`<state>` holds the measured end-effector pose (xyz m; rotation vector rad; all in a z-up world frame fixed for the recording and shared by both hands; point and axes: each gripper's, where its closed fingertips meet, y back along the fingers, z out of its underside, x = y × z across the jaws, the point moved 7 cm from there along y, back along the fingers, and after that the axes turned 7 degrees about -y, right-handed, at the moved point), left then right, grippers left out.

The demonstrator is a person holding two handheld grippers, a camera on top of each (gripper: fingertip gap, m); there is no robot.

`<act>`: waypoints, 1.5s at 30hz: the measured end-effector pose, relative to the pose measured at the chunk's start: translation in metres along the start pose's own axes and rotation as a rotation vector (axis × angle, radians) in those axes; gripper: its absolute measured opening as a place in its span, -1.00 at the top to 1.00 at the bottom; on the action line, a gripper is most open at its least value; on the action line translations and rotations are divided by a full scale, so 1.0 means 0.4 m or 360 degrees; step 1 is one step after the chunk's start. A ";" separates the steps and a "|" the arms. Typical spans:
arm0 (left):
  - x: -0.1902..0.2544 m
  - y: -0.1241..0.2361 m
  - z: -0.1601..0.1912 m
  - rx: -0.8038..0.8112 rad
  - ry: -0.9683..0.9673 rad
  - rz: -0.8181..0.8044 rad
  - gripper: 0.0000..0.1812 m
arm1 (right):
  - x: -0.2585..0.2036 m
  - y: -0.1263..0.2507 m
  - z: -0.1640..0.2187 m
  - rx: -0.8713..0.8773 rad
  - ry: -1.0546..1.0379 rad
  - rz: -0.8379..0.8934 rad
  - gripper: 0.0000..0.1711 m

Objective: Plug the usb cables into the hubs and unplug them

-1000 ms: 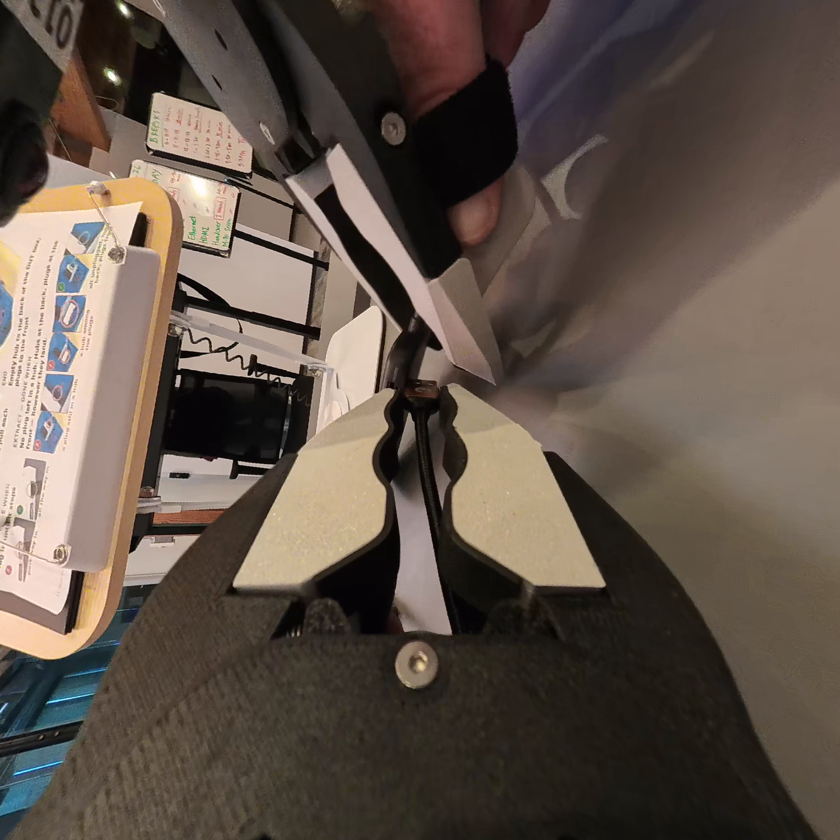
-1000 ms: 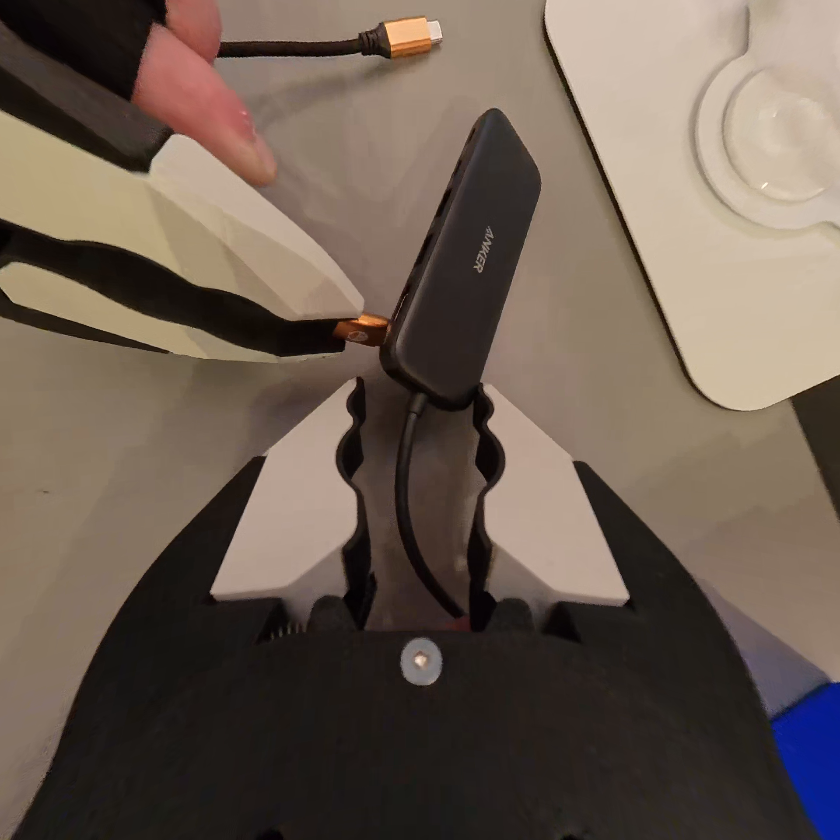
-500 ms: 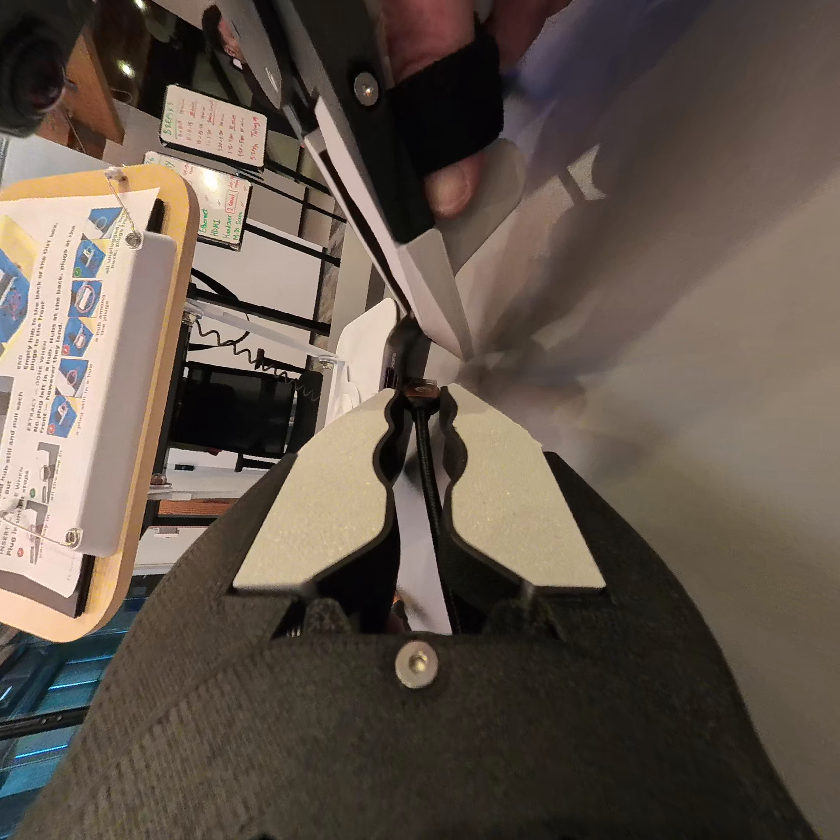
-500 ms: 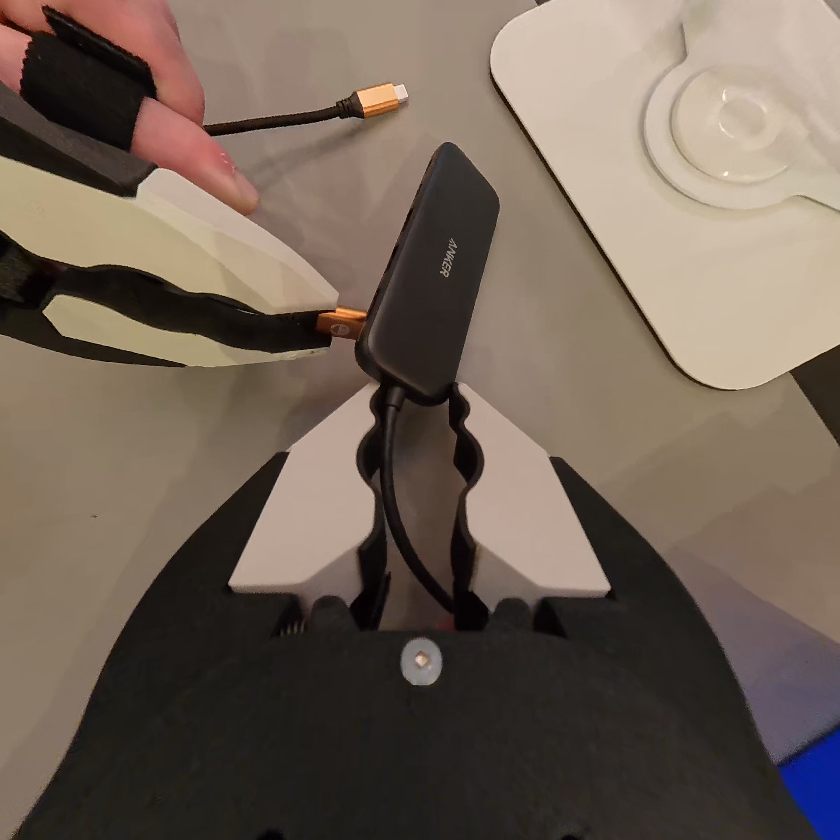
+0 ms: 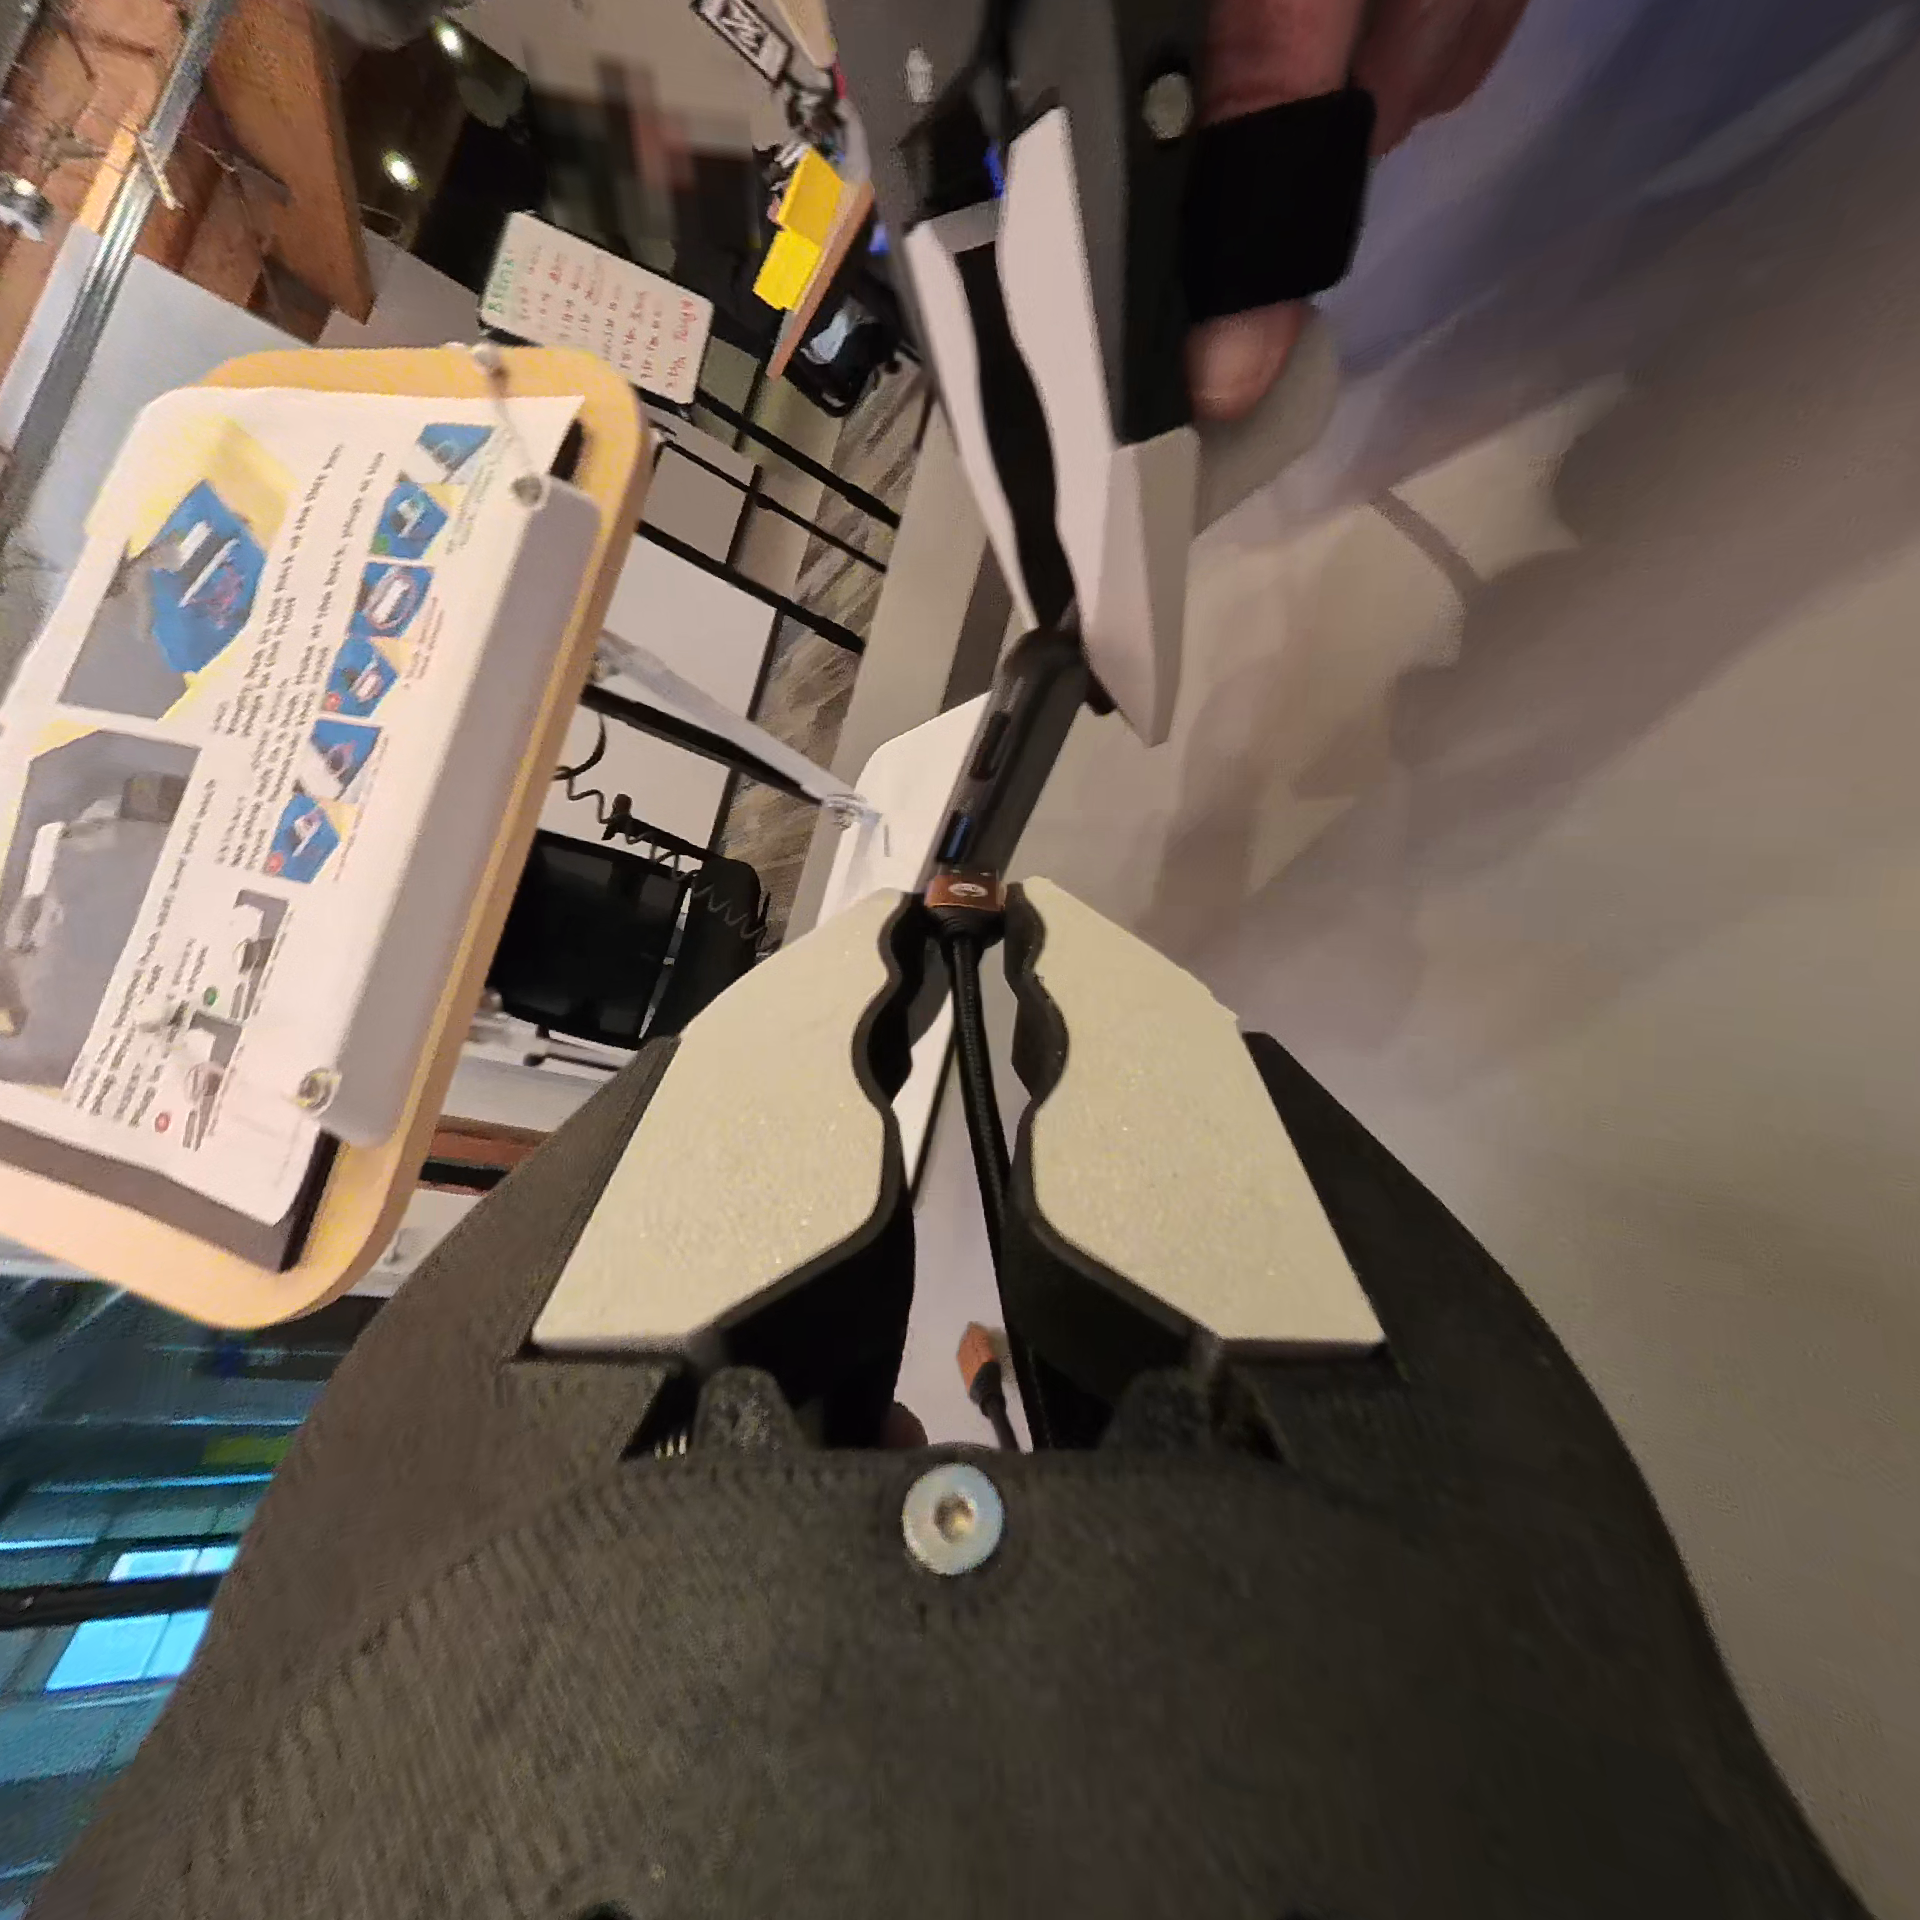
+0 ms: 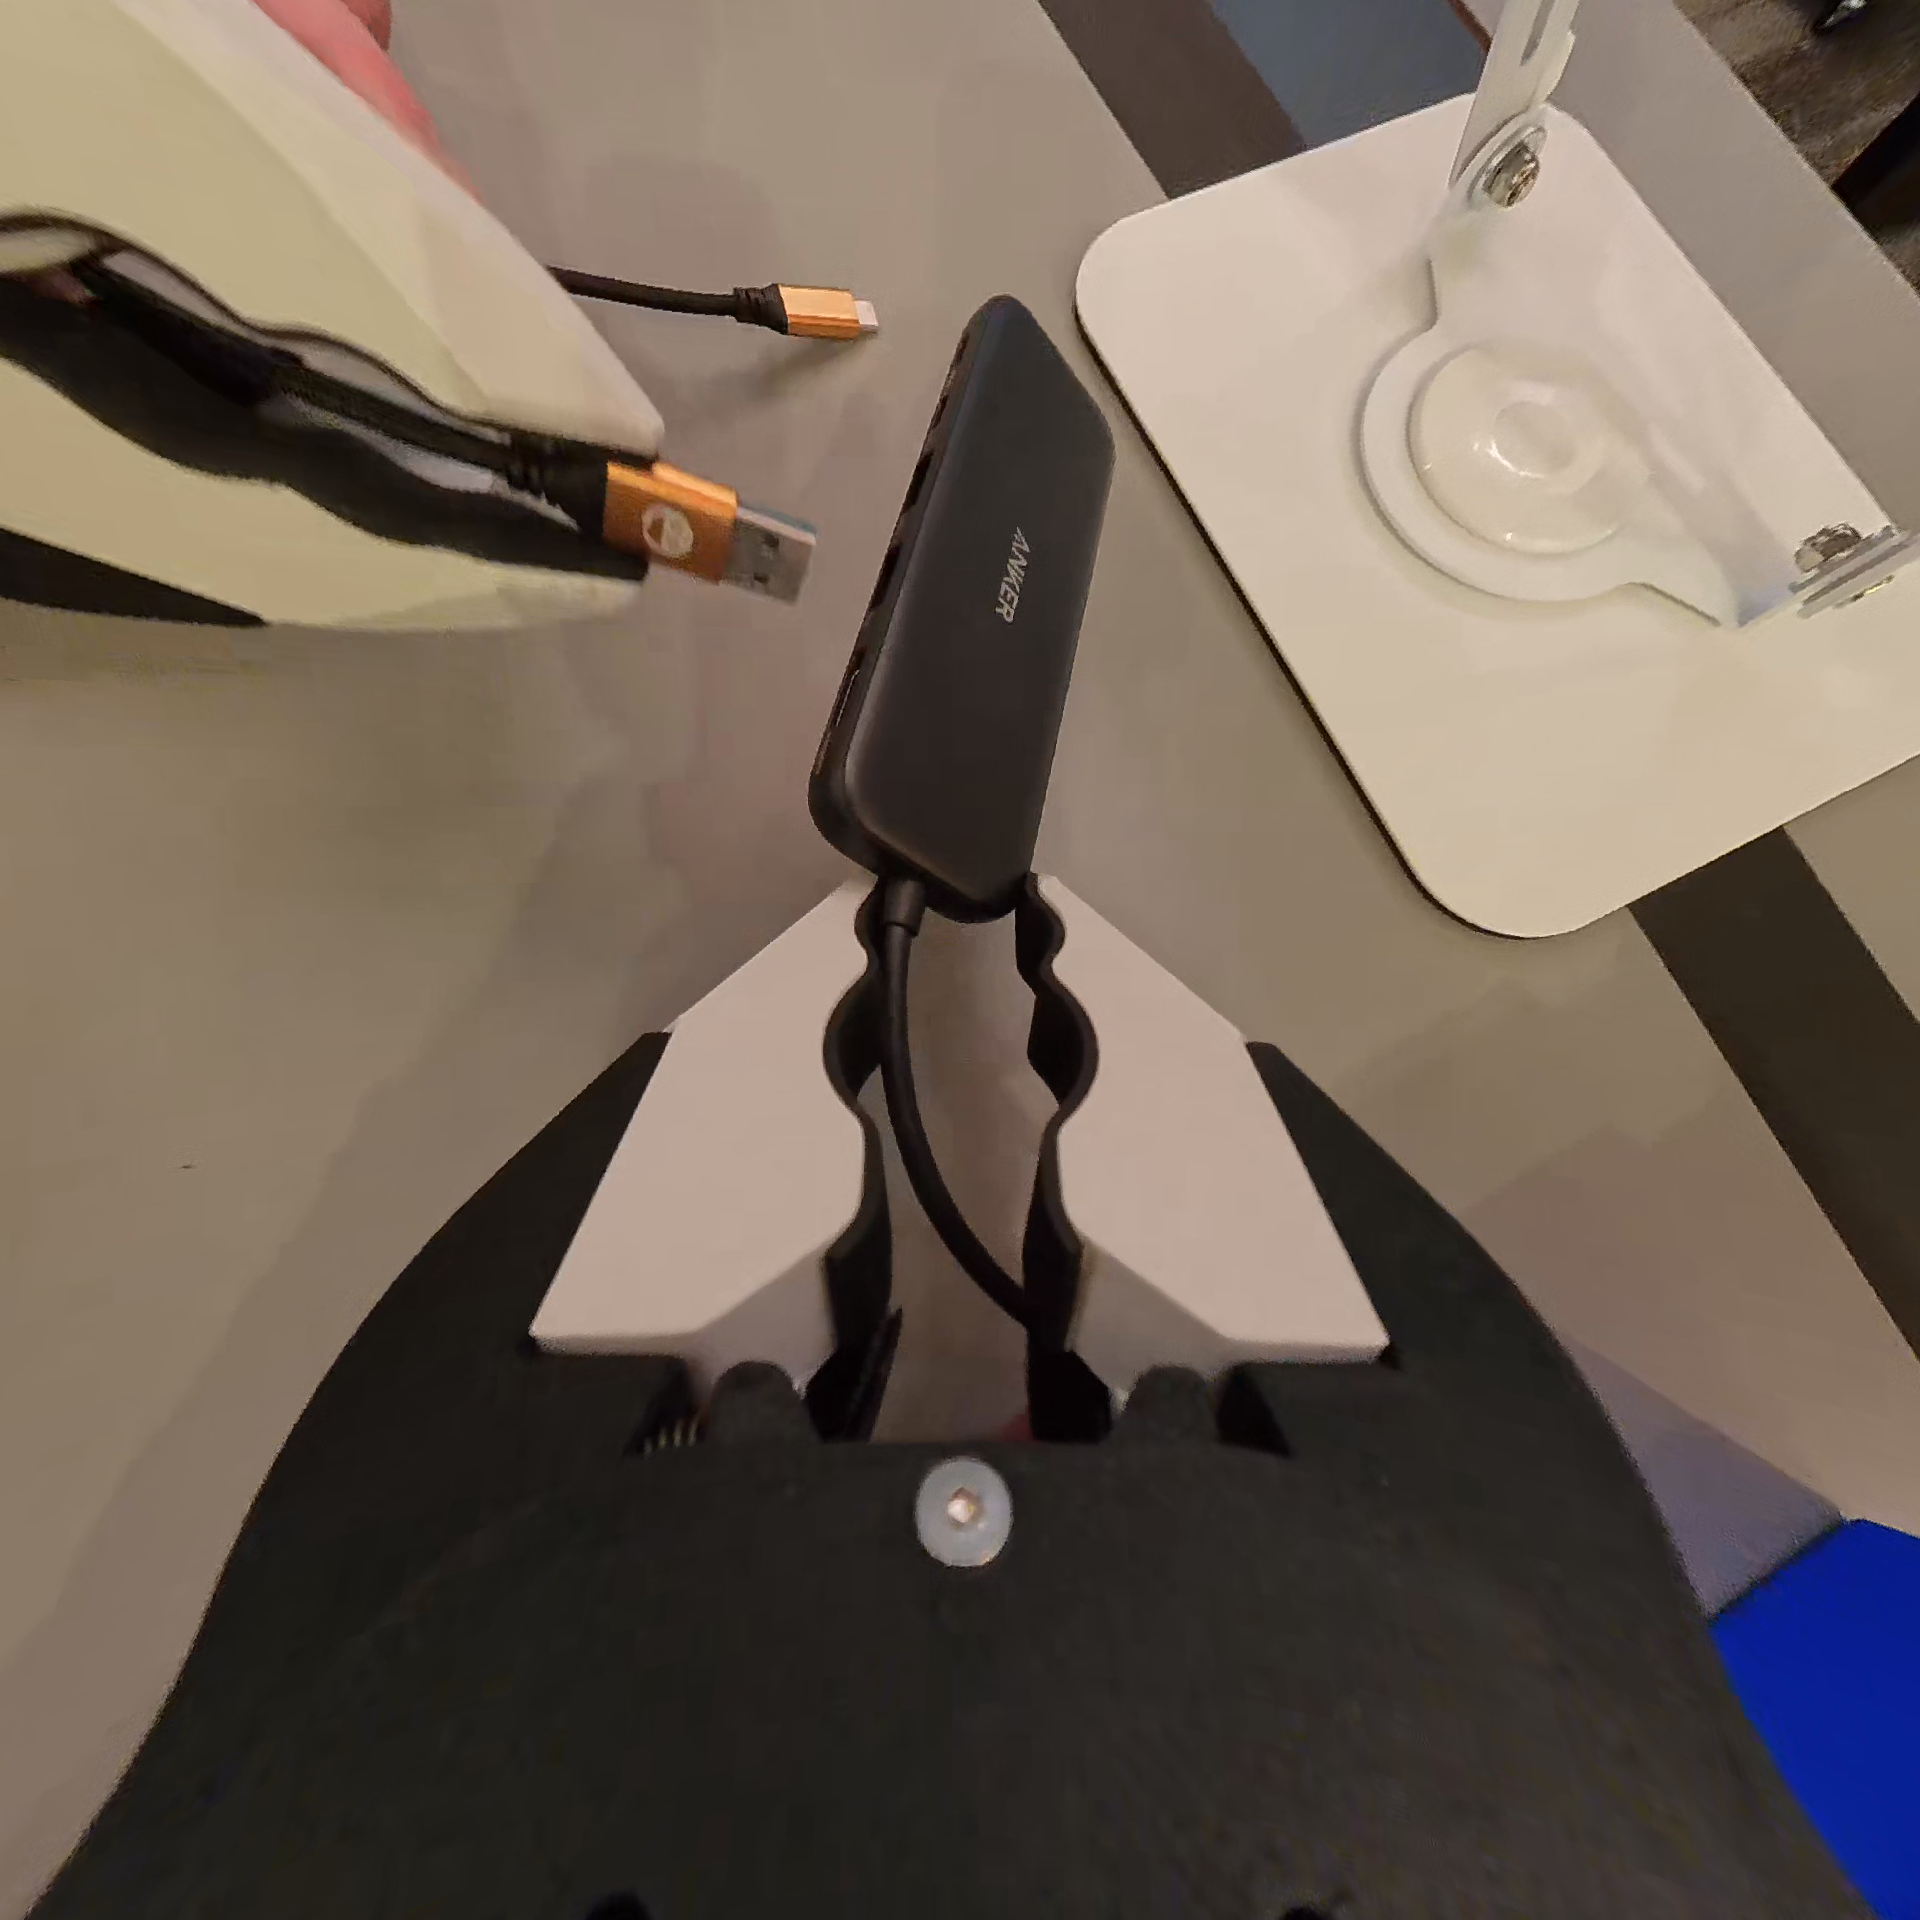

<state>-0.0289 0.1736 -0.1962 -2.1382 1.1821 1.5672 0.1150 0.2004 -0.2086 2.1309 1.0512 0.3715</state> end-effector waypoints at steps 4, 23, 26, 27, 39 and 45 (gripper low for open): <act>-0.037 0.016 0.013 0.0036 0.0172 -0.0059 0.83 | -0.001 0.013 -0.017 0.0074 0.0014 0.0035 0.77; -0.124 0.051 0.009 0.0432 0.1174 -0.0015 0.83 | -0.025 0.055 -0.082 0.0401 0.0240 0.0257 0.84; -0.124 0.052 0.006 0.0450 0.1210 -0.0004 0.83 | -0.027 0.056 -0.082 0.0413 0.0259 0.0250 0.86; -0.125 0.052 0.006 0.0453 0.1216 0.0000 0.83 | -0.026 0.056 -0.081 0.0405 0.0278 0.0264 0.89; -0.115 0.044 0.033 0.0325 0.1200 0.0132 0.83 | -0.026 0.038 -0.043 0.0209 0.0182 0.0031 1.00; -0.087 0.023 0.047 0.0229 0.1165 0.0218 0.83 | -0.042 0.023 -0.032 0.0130 0.0228 -0.0004 1.00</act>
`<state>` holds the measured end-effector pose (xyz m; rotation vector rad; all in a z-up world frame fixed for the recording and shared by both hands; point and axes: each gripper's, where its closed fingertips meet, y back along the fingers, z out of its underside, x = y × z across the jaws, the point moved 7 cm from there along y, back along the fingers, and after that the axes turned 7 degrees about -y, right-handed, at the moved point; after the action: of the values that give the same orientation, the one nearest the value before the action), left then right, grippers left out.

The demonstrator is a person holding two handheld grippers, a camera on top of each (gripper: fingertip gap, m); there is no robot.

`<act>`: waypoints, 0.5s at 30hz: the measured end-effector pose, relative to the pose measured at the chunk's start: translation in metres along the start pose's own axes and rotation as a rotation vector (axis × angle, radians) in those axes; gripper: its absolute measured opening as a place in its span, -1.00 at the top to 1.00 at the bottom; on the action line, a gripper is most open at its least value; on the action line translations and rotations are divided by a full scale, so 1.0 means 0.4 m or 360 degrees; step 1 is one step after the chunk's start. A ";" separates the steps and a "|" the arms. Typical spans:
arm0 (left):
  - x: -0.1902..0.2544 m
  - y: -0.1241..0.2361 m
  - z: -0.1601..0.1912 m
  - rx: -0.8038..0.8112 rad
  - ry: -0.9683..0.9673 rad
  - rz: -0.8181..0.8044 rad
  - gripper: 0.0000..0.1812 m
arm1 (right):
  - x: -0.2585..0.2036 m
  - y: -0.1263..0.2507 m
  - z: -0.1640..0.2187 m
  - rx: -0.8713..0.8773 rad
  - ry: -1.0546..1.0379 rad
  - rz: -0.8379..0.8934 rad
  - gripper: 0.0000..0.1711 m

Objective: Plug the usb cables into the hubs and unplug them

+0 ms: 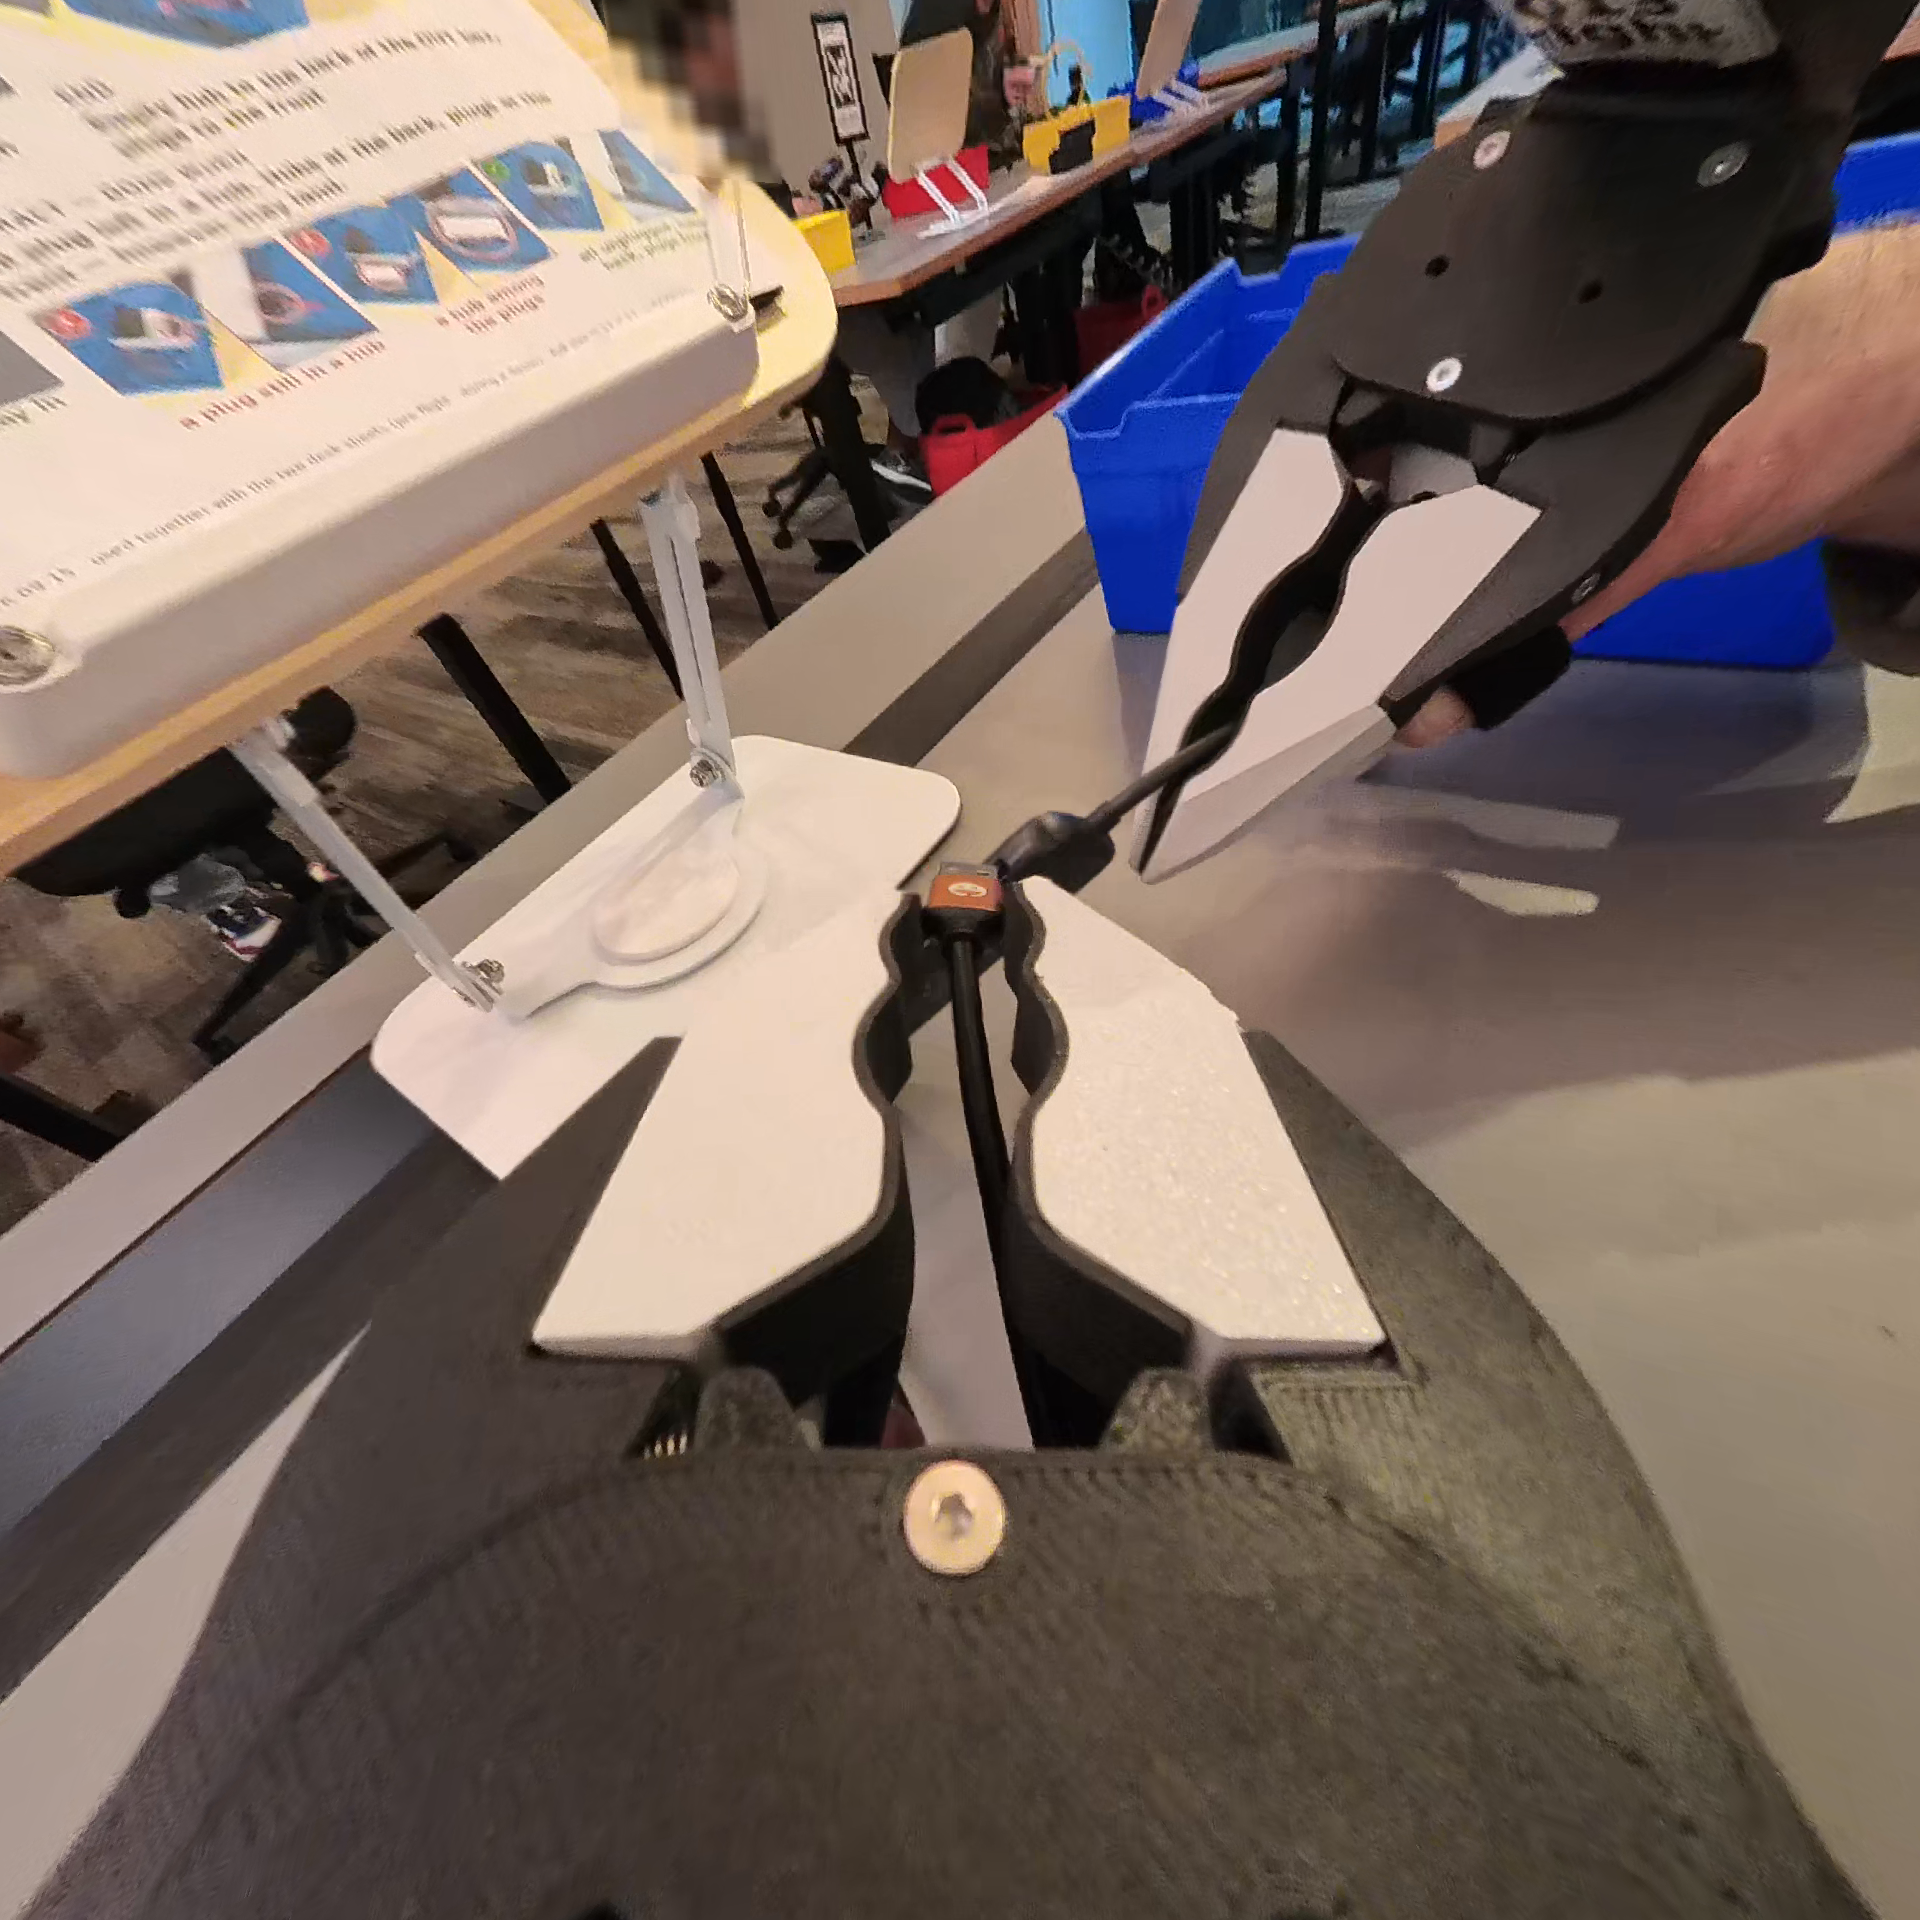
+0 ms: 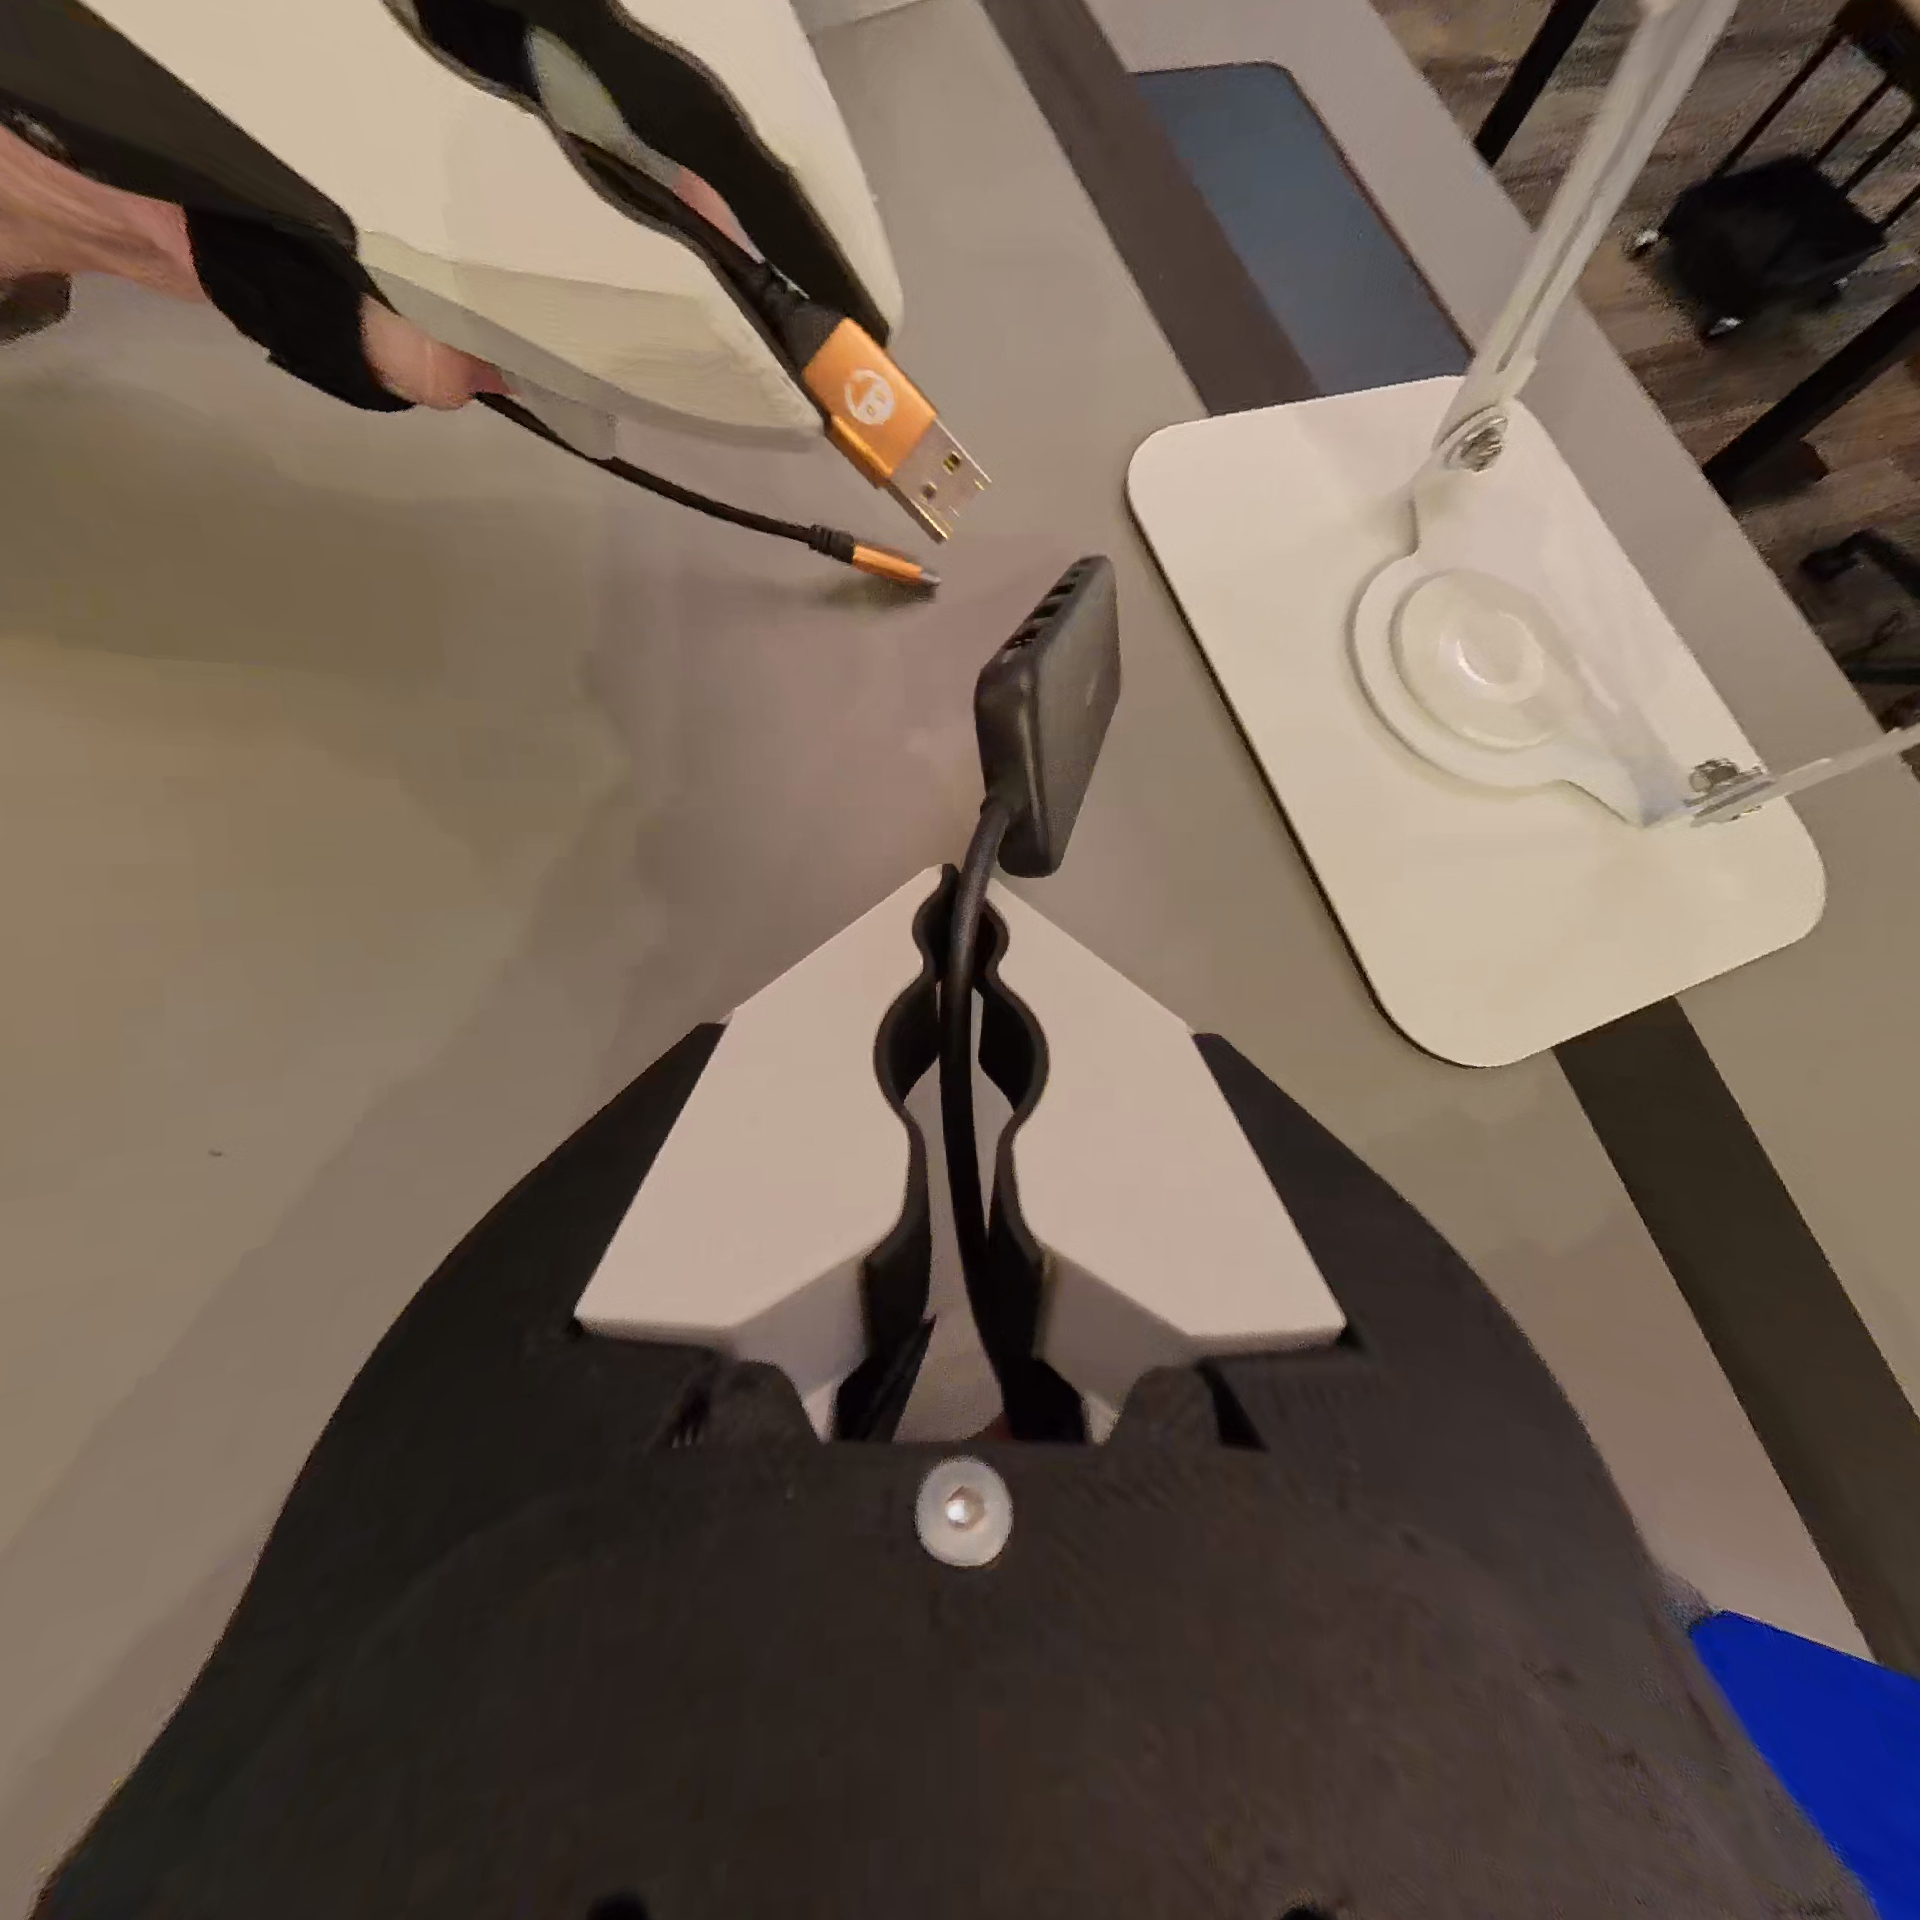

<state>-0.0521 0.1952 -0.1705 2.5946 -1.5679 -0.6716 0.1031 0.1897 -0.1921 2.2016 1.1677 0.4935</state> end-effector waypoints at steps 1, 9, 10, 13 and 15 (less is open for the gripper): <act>0.003 -0.004 0.005 -0.0025 -0.0002 0.0014 0.83 | -0.001 -0.003 0.003 -0.0021 0.0016 0.0018 1.00; 0.011 -0.024 0.036 -0.0172 -0.0083 0.0042 0.83 | -0.006 -0.024 -0.001 -0.0057 0.0195 0.0216 0.93; 0.011 -0.026 0.038 -0.0198 -0.0091 0.0038 0.83 | -0.008 -0.031 0.003 -0.0072 0.0233 0.0242 0.92; 0.001 -0.028 0.045 -0.0278 -0.0122 -0.0001 0.83 | -0.025 -0.060 0.013 -0.0144 0.0275 0.0233 0.66; -0.013 -0.028 0.048 -0.0288 -0.0079 -0.0043 0.83 | -0.036 -0.086 0.017 -0.0192 0.0230 0.0217 0.39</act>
<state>-0.0521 0.2087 -0.1891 2.4898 -1.4137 -0.8435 0.0780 0.1904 -0.2204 2.1794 1.0351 0.7714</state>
